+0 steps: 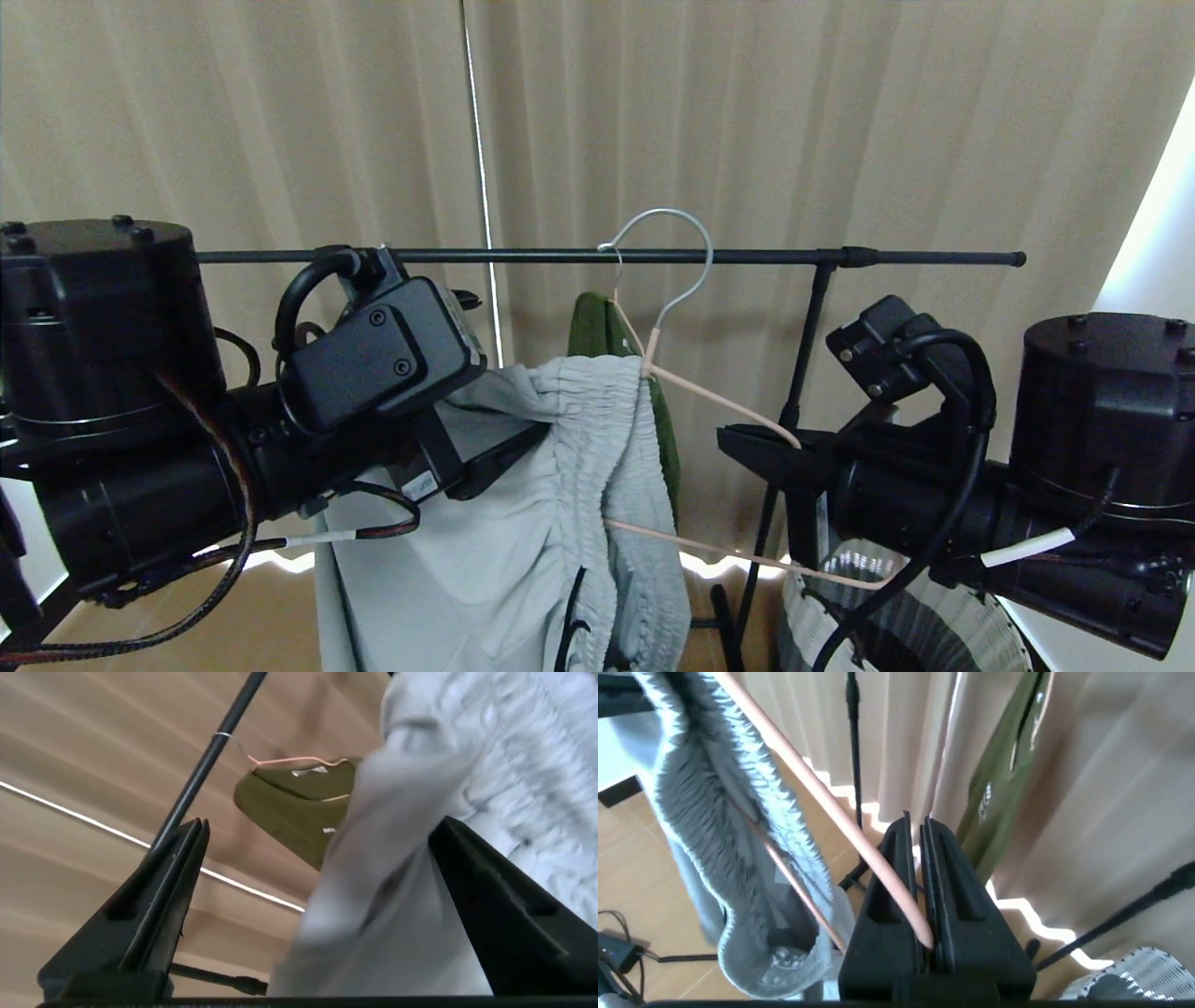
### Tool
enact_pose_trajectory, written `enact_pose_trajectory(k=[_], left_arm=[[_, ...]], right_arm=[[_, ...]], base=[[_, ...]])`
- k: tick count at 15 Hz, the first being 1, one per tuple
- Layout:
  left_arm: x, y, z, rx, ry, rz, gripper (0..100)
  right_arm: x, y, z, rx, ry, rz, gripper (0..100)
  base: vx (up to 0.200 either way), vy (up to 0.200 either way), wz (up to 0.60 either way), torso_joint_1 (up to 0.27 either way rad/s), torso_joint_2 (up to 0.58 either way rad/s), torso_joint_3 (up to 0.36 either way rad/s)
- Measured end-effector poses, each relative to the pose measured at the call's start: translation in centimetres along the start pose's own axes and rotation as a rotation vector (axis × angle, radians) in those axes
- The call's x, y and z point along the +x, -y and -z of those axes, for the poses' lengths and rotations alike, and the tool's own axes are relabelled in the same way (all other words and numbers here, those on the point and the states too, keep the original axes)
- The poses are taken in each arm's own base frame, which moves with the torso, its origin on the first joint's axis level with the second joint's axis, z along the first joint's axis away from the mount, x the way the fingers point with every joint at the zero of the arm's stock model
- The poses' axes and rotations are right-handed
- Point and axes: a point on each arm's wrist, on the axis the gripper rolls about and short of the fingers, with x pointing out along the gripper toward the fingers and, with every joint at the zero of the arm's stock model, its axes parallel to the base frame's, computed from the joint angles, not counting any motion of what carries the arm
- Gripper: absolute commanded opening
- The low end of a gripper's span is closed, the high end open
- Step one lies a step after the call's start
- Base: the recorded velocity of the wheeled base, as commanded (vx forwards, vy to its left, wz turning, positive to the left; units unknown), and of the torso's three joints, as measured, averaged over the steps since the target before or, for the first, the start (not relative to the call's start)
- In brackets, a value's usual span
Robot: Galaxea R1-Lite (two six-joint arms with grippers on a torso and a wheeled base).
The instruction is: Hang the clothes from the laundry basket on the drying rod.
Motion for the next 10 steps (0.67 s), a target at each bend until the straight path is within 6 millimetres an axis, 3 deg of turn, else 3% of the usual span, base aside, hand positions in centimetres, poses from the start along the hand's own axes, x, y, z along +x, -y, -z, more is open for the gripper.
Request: enact_pose_trajectory(k=[10], left_arm=[[0.23,0.2,0.21,0.0,-0.005,0.003,0]], right_arm=[[0.05,-0.12,-0.19,-0.013,0.023,-0.017,0]], base=[[0.0,0.0,0.0,0.0,0.0,0.0]])
